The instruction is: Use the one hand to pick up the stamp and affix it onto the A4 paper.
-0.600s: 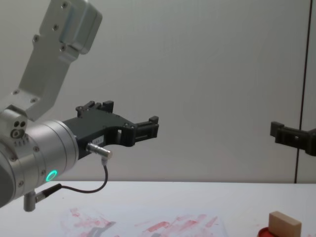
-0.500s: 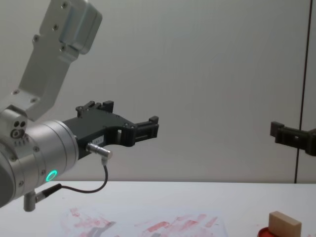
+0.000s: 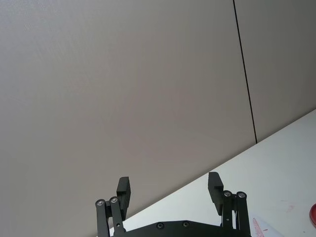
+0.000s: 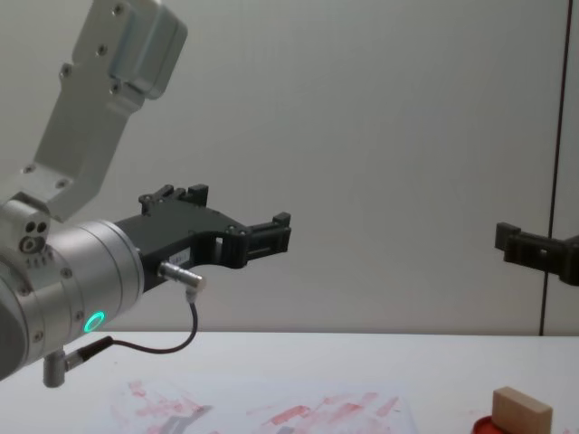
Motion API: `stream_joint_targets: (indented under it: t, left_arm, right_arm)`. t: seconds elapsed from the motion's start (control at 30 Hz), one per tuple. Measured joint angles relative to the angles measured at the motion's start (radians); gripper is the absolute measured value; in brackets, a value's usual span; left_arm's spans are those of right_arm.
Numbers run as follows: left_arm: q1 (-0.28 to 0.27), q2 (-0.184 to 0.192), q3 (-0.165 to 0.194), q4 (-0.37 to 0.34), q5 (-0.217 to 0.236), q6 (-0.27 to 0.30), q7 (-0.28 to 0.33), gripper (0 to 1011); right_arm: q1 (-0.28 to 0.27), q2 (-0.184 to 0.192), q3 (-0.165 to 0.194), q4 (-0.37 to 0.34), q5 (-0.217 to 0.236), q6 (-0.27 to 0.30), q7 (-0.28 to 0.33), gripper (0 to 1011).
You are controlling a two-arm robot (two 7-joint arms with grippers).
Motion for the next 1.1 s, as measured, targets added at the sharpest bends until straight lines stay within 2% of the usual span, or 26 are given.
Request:
stream_joint_targets:
  t: [0.3,0.63,1.1]
  left_arm:
    - [0.0,0.0,0.0,0.0,0.0,0.0,0.0,1002]
    - [0.0,0.0,0.0,0.0,0.0,0.0,0.0,1002]
    - [0.0,0.0,0.0,0.0,0.0,0.0,0.0,1002]
  right_arm:
    - [0.001,0.001,0.001,0.005,-0.004,-0.003,0.008,1001]
    - [0.007,0.013,0.004,0.041,-0.031,-0.015,0.064,1001]
    - [0.023,0.026,0.009,0.124,-0.037,0.032,0.145,1001]
